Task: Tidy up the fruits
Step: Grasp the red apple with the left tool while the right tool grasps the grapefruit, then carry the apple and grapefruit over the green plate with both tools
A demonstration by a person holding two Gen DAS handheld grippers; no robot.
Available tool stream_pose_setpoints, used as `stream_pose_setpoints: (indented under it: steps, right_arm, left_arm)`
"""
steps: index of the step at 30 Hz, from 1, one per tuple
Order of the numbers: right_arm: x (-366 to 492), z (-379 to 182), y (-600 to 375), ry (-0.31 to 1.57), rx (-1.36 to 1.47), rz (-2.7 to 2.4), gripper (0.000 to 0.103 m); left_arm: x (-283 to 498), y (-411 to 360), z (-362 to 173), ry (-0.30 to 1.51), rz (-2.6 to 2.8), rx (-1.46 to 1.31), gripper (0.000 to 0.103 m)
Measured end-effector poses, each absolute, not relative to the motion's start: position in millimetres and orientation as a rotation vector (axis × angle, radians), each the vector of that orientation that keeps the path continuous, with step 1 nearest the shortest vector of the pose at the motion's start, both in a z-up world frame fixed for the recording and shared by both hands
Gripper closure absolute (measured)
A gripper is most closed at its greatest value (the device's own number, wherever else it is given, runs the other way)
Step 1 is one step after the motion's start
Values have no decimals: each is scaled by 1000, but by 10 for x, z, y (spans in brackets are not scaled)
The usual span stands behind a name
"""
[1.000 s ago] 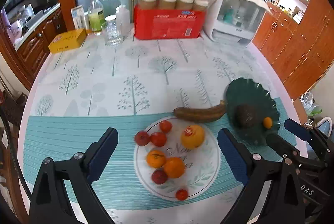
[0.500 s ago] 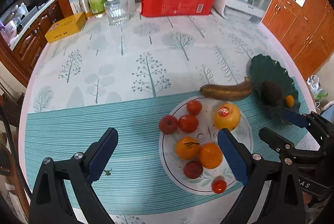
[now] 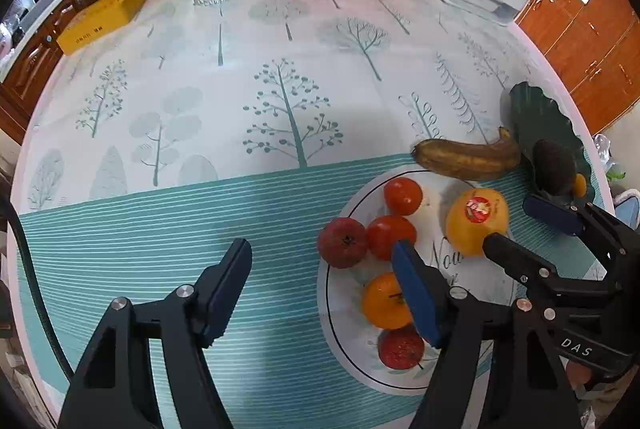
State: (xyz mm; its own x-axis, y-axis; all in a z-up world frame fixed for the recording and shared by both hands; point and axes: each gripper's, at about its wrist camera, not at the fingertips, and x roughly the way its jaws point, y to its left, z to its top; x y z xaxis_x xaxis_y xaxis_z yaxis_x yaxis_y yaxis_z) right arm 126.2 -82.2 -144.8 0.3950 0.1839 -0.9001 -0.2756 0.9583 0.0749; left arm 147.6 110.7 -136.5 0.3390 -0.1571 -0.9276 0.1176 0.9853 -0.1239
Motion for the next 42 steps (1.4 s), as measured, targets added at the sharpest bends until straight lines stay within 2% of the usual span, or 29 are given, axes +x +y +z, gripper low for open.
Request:
stream_pose_setpoints:
  steps: [3, 9, 14, 20, 22, 31, 42]
  right_arm:
    - [1301, -1518, -811, 1145, -91, 300, 36]
    - [1351, -1601, -794, 1160, -94, 306, 37]
    - [1376, -1625, -777, 1165, -97, 311, 38]
    - [1404, -1663, -753, 1177, -96, 321, 46]
    - [1404, -1674, -737, 1179, -99, 323, 49]
    - [1388, -1673, -763, 1173, -83, 334, 52]
    - [1236, -1492, -805, 1141, -66, 347, 53]
  left_arm:
    - [1519, 1087, -1449, 1234, -207, -25, 35]
    - [1582, 1024, -1593, 1272, -262, 18, 50]
    - [1637, 974, -1739, 1317, -315, 41, 54]
    - [1694, 913, -1809, 1314, -329, 53, 64]
    - [1700, 883, -1814, 1301, -329, 60, 71]
    - [1653, 807, -1758, 1238, -312, 92, 72]
    - [1457, 913, -1315, 1147, -257, 36, 73]
